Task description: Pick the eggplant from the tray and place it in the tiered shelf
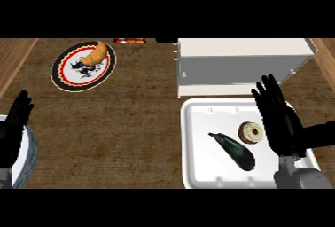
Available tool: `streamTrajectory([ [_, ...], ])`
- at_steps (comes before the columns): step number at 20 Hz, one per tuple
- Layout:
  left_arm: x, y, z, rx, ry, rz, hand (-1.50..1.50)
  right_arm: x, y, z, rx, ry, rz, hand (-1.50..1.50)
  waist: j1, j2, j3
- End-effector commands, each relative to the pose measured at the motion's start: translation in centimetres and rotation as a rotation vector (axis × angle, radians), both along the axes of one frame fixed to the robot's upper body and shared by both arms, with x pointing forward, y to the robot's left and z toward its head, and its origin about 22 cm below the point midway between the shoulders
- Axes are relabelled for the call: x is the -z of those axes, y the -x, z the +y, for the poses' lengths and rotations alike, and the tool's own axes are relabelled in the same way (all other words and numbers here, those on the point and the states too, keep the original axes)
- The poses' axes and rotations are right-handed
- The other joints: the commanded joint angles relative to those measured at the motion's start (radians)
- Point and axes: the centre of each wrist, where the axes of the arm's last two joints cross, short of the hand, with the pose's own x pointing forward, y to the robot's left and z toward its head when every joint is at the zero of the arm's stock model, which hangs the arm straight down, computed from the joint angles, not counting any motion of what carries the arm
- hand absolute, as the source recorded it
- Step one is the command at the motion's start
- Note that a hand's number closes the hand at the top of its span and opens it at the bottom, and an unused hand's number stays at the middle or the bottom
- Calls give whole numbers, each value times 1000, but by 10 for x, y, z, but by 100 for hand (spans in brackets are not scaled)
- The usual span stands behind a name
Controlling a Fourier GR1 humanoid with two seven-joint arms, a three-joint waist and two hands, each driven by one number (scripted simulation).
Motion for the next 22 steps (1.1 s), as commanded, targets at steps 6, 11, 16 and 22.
streamTrajectory([
  [6, -14, -34, -105, 332, 84, -100, 0, -15, -46, -34, -465, 369, 207, -150, 24, 29, 11],
  [11, 0, -27, -107, 336, 138, -32, 0, -12, -36, -81, -129, 783, 210, 150, 5, 27, 1],
  [16, -4, -39, -142, 355, 134, -28, 0, 74, -32, -103, 33, 554, 131, -150, 9, 17, 13],
  [22, 10, -41, -148, 336, 126, -1, 0, 47, -59, -128, -242, 441, 99, -150, 3, 10, 10],
])
